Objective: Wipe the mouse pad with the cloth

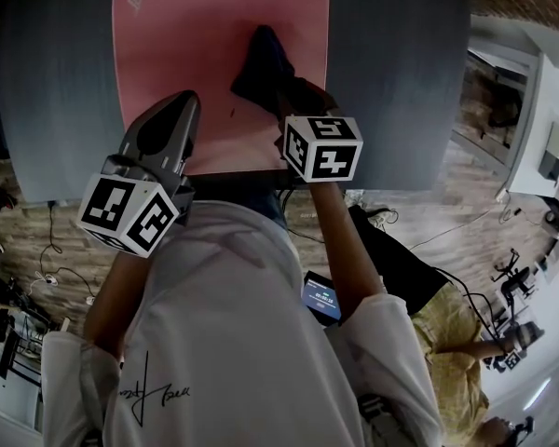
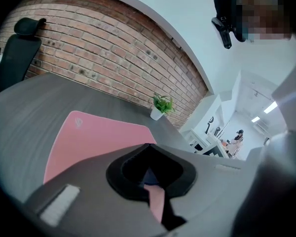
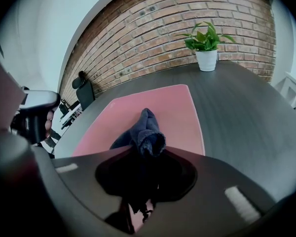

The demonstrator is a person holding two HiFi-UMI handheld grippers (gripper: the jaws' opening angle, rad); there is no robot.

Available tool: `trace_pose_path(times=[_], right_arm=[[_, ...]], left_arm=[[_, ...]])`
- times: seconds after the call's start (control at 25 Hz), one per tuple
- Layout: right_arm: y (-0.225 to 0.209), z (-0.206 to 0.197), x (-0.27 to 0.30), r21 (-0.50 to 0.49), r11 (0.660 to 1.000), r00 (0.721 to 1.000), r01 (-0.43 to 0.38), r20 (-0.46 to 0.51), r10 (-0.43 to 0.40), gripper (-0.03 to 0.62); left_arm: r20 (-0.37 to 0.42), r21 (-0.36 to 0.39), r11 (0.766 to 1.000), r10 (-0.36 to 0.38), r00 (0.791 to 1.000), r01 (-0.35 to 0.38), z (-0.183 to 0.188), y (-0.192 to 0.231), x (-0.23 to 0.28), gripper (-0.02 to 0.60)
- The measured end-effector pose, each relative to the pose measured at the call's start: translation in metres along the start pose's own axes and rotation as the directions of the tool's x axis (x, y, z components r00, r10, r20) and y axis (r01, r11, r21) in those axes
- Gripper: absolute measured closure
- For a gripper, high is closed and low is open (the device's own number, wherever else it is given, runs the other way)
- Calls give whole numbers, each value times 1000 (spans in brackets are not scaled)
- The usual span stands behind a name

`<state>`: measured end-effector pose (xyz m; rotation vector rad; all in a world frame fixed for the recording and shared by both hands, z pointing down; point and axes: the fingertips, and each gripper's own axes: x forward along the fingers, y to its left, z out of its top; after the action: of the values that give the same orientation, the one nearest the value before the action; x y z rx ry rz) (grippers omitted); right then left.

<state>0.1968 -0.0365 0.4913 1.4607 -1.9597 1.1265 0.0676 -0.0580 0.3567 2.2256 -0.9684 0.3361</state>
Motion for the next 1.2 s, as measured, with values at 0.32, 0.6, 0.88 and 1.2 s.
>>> trace_pose_path(times=[0.32,0.6,0.88,1.2], right_arm=[[-23,-2,-10,18,1000,1000,15,8,-15,514],[-42,-1,-17,29,999,999,30,17,-30,514],[-64,3,-25,57,997,998,55,38,-57,514],[-78,13,-24,57,996,997,65,41,-68,514]], left_arm=[[-27,12,1000,-5,1000,5,-1,-15,12,569],[-15,30,999,-17,1000,17,-2,-26,21,569],[-21,42,999,-25,999,25,-2,-36,29,569],[-7,45,999,-6,1000,6,5,-35,27,569]])
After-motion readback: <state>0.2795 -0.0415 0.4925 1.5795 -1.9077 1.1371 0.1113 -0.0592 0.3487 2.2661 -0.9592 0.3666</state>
